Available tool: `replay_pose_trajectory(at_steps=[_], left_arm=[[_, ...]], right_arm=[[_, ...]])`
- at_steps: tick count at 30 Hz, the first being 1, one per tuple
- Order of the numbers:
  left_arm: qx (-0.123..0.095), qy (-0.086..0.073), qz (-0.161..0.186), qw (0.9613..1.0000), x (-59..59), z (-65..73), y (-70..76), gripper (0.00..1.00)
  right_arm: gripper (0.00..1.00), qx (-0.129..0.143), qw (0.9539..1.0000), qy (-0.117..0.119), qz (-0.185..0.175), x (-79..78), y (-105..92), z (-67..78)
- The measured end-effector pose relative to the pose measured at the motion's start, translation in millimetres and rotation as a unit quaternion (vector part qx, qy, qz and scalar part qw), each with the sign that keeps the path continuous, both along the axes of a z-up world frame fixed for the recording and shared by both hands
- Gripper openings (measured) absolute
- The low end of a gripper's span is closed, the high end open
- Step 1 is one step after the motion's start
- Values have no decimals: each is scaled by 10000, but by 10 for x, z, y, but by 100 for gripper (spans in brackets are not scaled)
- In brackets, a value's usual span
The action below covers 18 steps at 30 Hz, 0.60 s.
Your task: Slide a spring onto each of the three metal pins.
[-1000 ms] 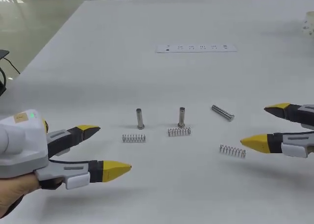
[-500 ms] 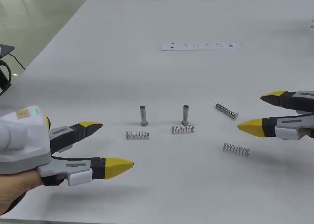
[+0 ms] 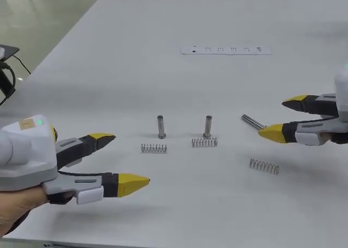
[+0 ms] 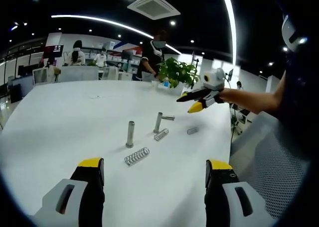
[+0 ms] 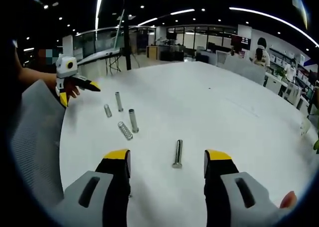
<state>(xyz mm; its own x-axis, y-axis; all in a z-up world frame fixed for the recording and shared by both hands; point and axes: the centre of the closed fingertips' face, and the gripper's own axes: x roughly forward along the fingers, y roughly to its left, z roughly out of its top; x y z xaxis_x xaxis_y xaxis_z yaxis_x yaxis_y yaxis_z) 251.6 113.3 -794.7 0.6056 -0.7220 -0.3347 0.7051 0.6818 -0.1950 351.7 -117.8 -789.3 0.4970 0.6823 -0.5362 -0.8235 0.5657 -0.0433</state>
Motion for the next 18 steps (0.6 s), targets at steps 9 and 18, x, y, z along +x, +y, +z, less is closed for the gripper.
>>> replay_pose_trajectory(at_steps=[9,18], left_arm=[[-26,27,-18,10000,-4,-5,-17,79],[-15,43,-24,10000,-3,-21,-9,79]], right_arm=[[57,-273,9996,-6,17,152,77,-39],[54,-635,9980,43,38,282,144,-159]])
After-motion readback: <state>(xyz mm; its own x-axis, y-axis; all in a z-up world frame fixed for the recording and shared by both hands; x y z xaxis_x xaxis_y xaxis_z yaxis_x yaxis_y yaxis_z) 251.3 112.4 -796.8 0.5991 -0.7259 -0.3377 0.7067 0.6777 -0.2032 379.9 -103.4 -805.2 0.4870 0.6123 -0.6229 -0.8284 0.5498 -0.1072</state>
